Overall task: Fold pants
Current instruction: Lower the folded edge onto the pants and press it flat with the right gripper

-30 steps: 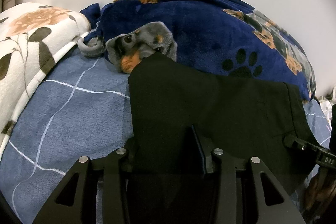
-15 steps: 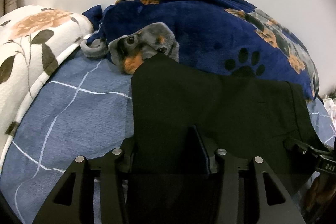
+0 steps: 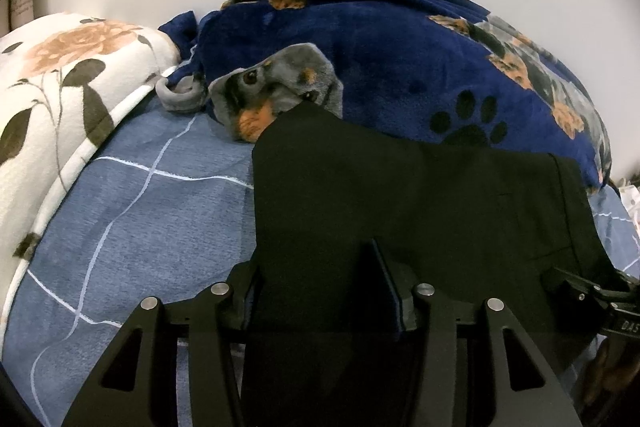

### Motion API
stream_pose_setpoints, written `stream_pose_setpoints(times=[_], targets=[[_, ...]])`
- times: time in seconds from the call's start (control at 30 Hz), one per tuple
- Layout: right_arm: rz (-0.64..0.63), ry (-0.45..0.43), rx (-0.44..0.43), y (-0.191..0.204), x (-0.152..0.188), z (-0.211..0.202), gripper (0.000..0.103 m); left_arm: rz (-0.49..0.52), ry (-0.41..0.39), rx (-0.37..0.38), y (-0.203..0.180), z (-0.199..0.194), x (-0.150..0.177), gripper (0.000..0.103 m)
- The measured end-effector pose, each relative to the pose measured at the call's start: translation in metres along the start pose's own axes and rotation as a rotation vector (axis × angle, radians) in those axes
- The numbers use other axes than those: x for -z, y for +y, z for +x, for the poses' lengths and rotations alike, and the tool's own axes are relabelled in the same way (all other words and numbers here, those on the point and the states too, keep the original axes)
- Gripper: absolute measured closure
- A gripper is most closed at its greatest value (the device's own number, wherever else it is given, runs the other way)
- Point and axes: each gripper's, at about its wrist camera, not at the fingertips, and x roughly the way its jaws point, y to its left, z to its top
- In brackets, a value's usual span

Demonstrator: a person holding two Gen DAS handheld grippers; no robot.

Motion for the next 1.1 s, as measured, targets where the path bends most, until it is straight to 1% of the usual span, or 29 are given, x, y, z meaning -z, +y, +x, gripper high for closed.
stream_pose_setpoints(times=[1.1], targets=[[0.001, -0.005, 0.000, 0.0010, 0.0018, 0.0002, 0.032, 0.003, -0.001, -0.004, -0.0001, -0.0007, -0.0004, 0.053]])
